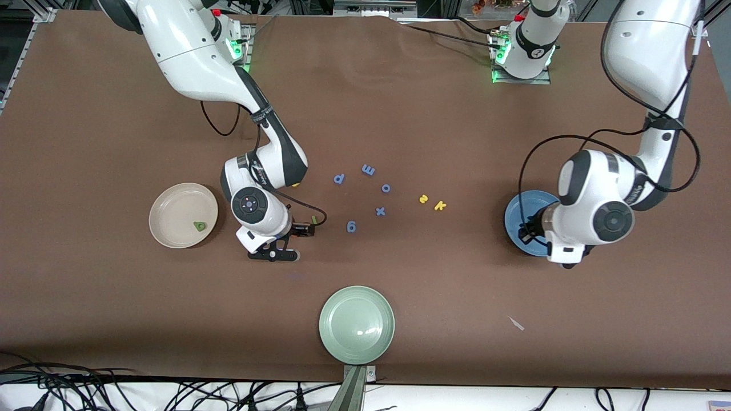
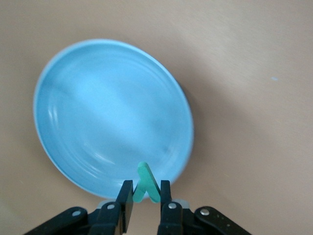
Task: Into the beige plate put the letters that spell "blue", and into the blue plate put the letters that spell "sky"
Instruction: 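Carry the teal y into the blue plate with the left gripper and release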
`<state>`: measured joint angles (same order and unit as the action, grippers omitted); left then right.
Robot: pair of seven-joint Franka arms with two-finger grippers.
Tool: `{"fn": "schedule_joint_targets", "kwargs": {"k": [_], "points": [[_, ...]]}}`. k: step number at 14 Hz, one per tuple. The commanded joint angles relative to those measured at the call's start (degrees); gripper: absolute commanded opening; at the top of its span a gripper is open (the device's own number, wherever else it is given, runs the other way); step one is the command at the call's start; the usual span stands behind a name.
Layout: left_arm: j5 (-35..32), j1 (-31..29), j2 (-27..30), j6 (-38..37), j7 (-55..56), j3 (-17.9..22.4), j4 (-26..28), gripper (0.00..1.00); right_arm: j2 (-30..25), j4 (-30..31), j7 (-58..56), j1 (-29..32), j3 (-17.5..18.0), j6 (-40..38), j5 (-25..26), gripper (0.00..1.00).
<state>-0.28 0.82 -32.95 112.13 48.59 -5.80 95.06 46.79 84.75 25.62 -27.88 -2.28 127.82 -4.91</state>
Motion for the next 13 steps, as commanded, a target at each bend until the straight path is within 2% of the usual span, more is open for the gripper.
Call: {"fn": "schedule_joint_targets", "kwargs": {"k": [1,3,4,5,6,7,9,11,13], "points": [[-2.1,-1.2,-0.4,0.3,-2.6,-0.8,3.0,0.07,1.3,-1.6,0.7,-0.5,0.1,0.0,-1.1,0.78],[-2.1,-1.7,-1.9,2.4,-6.4,-0.8,4.7,0.12,1.5,-1.3,0.7,-0.6,0.1,0.0,-1.1,0.67],[-2.1,-2.7,-2.1,4.8,-7.6,-0.8,6.0,0.24,1.5,-1.3,0.8,-0.8,0.1,0.0,-1.1,0.62],[-2.1,-3.5,-1.9,5.6,-9.0,-0.8,6.5,0.62,1.5,-1.3,0.7,-0.8,0.1,0.0,-1.1,0.53],[-1.9,-3.7,-1.4,5.2,-9.5,-0.9,6.3,0.96,1.5,-1.3,0.7,-0.8,0.1,0.0,-1.1,0.45],[-1.7,-3.6,-1.1,4.2,-9.0,-1.0,5.8,1.0,1.5,-1.3,0.7,-0.8,0.1,0.0,-1.1,0.38],[-1.2,-3.5,0.8,2.3,-8.4,-1.2,4.9,1.0,1.5,-1.3,0.8,-0.8,0.1,0.0,-1.1,0.24],[-1.1,-2.8,3.5,-1.2,-7.7,-2.7,2.9,1.0,1.5,-1.6,0.8,-0.8,0.1,0.0,-1.2,0.16],[-1.1,-2.8,4.5,-6.1,-6.9,-5.4,-1.9,1.0,1.1,-1.8,0.5,-0.7,0.0,-0.3,-1.2,0.12]]}}
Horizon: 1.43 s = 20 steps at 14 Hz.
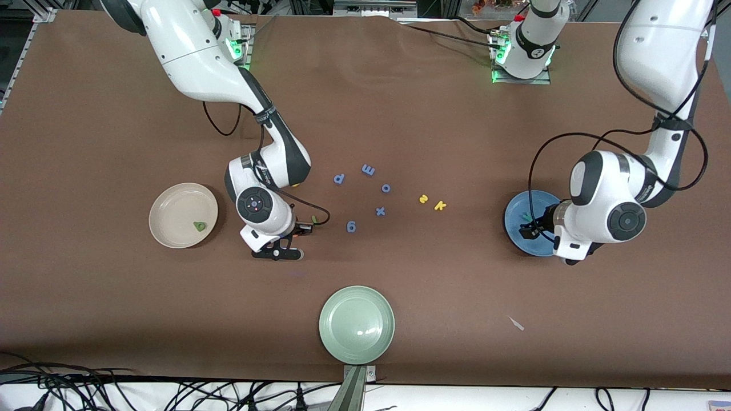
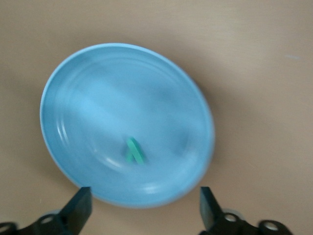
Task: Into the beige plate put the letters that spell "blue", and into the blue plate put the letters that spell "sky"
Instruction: 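Place the orange e in the white plate while the left gripper reaches yellow k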
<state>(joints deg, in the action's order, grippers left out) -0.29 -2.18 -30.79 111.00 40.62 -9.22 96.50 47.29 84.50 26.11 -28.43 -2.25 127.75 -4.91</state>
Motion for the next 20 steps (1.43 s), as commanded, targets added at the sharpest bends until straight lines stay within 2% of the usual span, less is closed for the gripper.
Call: {"fn": "schedule_joint_targets", "kwargs": {"k": [1,3,6,9,12,15,18,19,20], "points": [[-1.0,0.3,2.3,-7.5,1.5,-2.3,-5.6,1.0,0.3,-1.7,-0.2,0.0,0.0,-0.7,-1.2,0.12],[-1.0,0.6,2.4,-11.5,1.7,-2.6,-8.8,1.0,-1.1,-1.7,-2.2,1.3,-0.2,-2.3,-1.0,0.11],[-1.1,0.8,2.4,-16.2,3.2,-4.1,-14.4,1.0,-5.0,-0.8,-13.3,4.0,-1.3,-10.4,-1.1,0.12],[-1.1,0.9,2.4,-17.8,3.2,-4.8,-16.5,1.0,-10.0,4.1,-24.7,4.9,-5.7,-14.4,-1.1,0.12],[-1.3,1.7,2.3,-17.8,3.3,-4.8,-16.5,1.0,-16.0,12.9,-34.3,4.9,-10.3,-11.8,-1.1,0.12],[-1.3,1.7,2.4,-17.8,3.1,-4.9,-16.8,1.0,-19.8,21.7,-43.9,4.9,-15.1,-5.7,-1.2,0.12],[-1.2,1.6,2.5,-17.8,2.6,-5.4,-17.1,1.0,-20.4,26.6,-47.0,4.9,-16.6,0.1,-1.2,0.12],[-1.2,1.6,2.5,-17.8,2.6,-5.3,-17.1,1.0,-20.0,27.2,-47.6,5.1,-16.6,1.4,-1.2,0.17],[-1.2,1.6,2.5,-17.8,2.5,-5.3,-17.1,1.0,-19.9,27.1,-47.6,5.4,-16.6,1.3,-1.2,0.51]]}}
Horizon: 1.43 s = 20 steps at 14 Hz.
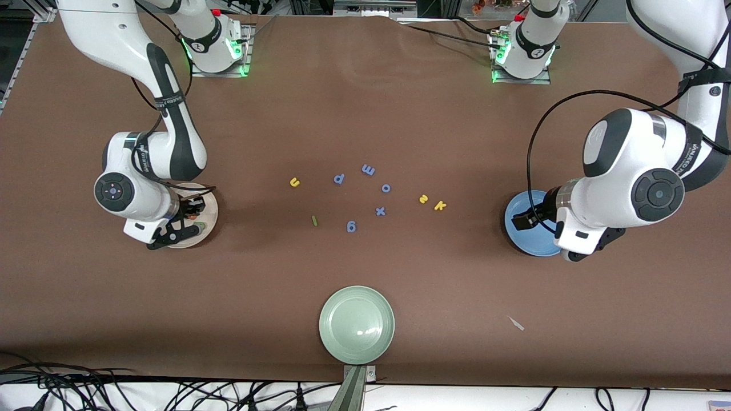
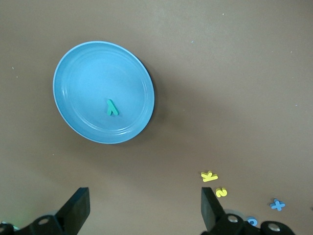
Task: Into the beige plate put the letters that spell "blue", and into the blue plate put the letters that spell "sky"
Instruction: 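Place the orange e in the white plate while the left gripper reaches yellow k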
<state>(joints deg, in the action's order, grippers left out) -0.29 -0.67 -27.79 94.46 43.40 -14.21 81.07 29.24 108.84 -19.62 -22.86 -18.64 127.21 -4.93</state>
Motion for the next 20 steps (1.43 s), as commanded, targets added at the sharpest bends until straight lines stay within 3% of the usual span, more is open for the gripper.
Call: {"fn": "schedule_joint_targets", "kwargs": {"k": [1,5,9,14,18,20], "points": [[-1.2,0.1,-0.5,-1.3,-0.2,-0.3,-1.6,1.0,-1.9,2.3,-1.0,-0.2,-0.1,1.4,-1.1,1.0],[-1.3,-0.2,-0.5,-1.3,-0.6,-1.0,-1.6,1.0,-1.9,-1.8,3.5,-1.1,1.1,-2.6,-1.1,1.0],[0.6,0.7,-3.0,0.3,-3.9,-3.4,-1.2,1.0,0.5,-7.4,13.1,-1.4,7.7,-3.8,-1.1,1.0],[-0.1,7.6,-7.0,10.4,-6.1,-4.5,2.0,1.0,5.8,-14.1,25.2,-1.4,15.9,-3.0,-1.0,1.0],[-0.2,9.6,-7.0,14.9,-24.8,-4.8,5.6,1.0,9.1,-16.7,28.2,-4.3,17.1,-1.8,-1.0,1.0],[-3.2,10.8,-6.9,15.1,-27.2,-4.8,8.2,1.0,10.1,-16.8,31.2,-6.1,17.1,1.0,-1.0,1.0]]}}
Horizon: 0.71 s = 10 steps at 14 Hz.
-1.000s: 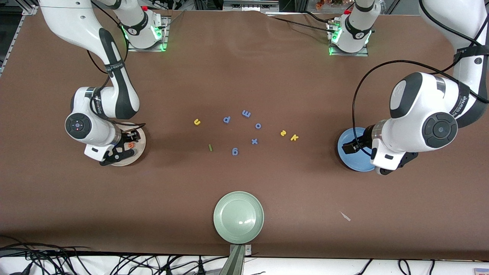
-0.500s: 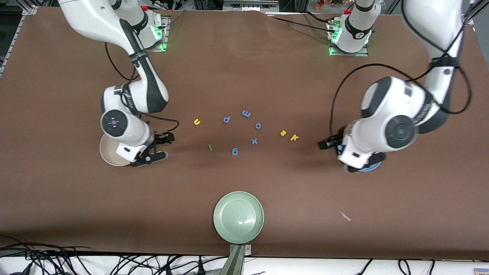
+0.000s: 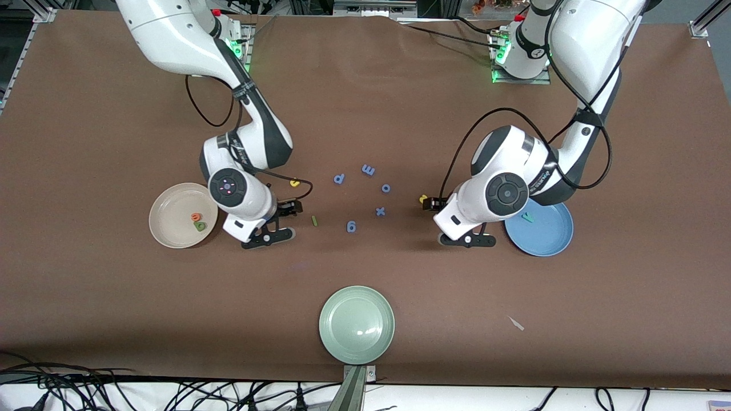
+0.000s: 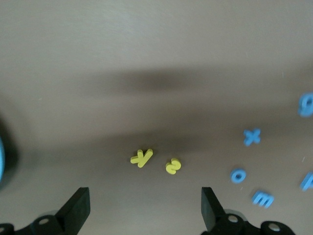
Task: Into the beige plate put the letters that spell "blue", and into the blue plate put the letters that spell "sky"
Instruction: 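Grasp the yellow k with the left gripper while the right gripper reaches green l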
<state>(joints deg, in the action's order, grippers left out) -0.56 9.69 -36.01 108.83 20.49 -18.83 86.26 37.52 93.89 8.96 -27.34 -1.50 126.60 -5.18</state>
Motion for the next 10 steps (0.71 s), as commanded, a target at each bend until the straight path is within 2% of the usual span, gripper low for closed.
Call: {"fn": "schedule_joint_targets", "kwargs": {"k": [1,3,7,10], "points": [[-6.2,0.4,1.3,1.5,-6.3,-0.2,4.3,0.99,2.5,-1.9,3.9,-2.5,-0.1,2.8,-0.7,1.0],[-6.7,0.2,1.5,7.2,-10.0,-0.2,7.9,0.99,3.1,-1.9,5.6,-3.8,-0.1,4.2,-0.6,1.0],[-7.5,0.3,1.6,15.6,-13.1,-0.2,14.9,0.91,4.2,-1.8,5.8,-5.2,-0.1,5.8,-0.6,1.0],[-11.9,0.1,1.7,20.8,-13.2,-0.2,18.7,0.89,4.9,-1.8,5.8,-5.6,-0.1,6.6,-0.7,0.99]]}}
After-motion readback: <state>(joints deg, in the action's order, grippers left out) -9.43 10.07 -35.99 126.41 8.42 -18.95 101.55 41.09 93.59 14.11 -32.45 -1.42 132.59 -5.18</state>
